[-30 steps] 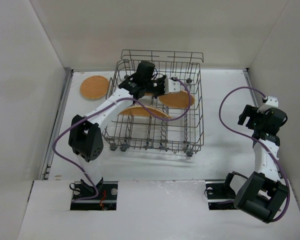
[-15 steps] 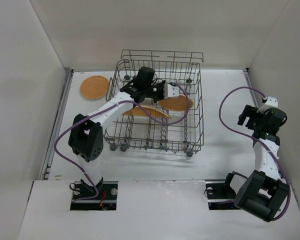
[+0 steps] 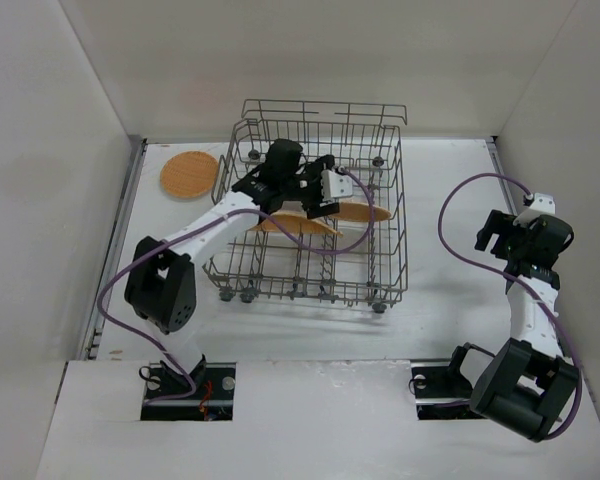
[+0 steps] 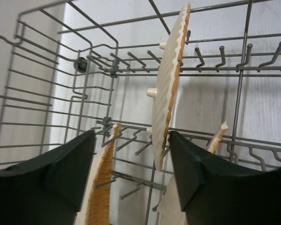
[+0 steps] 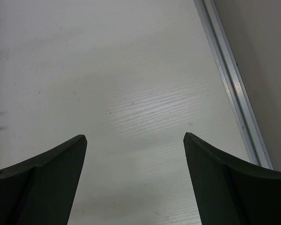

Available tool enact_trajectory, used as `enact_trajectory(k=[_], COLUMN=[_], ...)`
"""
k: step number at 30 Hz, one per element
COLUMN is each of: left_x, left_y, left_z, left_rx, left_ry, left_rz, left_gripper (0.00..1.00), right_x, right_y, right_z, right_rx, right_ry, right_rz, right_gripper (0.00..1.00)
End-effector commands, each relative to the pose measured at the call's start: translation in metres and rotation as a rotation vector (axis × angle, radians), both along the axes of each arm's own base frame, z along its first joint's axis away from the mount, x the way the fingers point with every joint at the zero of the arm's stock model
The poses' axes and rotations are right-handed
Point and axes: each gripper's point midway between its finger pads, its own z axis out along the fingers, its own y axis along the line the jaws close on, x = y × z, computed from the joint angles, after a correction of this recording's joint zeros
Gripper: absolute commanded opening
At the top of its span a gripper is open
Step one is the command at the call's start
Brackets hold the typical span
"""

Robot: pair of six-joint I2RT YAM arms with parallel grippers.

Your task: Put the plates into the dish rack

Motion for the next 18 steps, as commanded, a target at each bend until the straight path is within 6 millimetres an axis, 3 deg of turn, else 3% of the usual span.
enact_trajectory(k=[1,7,11,14,18], left_x=[-0.017,-0.042,-0.049,-0.037,-0.002], left_y=[0.005,0.021,0.044,0.077,0.147], left_z=[0.067,0.096,0.128,0.157,0.19], left_rx=[-0.099,-0.122,-0.162,-0.208,-0.288], left_ry=[-0.113,-0.145,-0.165,-0.178,-0.172], left_rz=[0.003,0.061,0.186,0.352,0.658], left_gripper=[0.7,0.99,1.0,0.99,0.95], right_x=[0.008,0.007,0.007,0.007,0.008], right_y=[-0.004,-0.002,0.001,0.001,0.001], right_z=[0.026,0.029,0.031,0.031,0.03], right_rx=[-0.022,-0.027,-0.026,-0.024,-0.018], right_ry=[-0.071,-0.083,-0.092,-0.093,-0.088], right_rz=[0.0,0.009,0.021,0.021,0.02], right_gripper=[0.9,0.91,0.91,0.91,0.91])
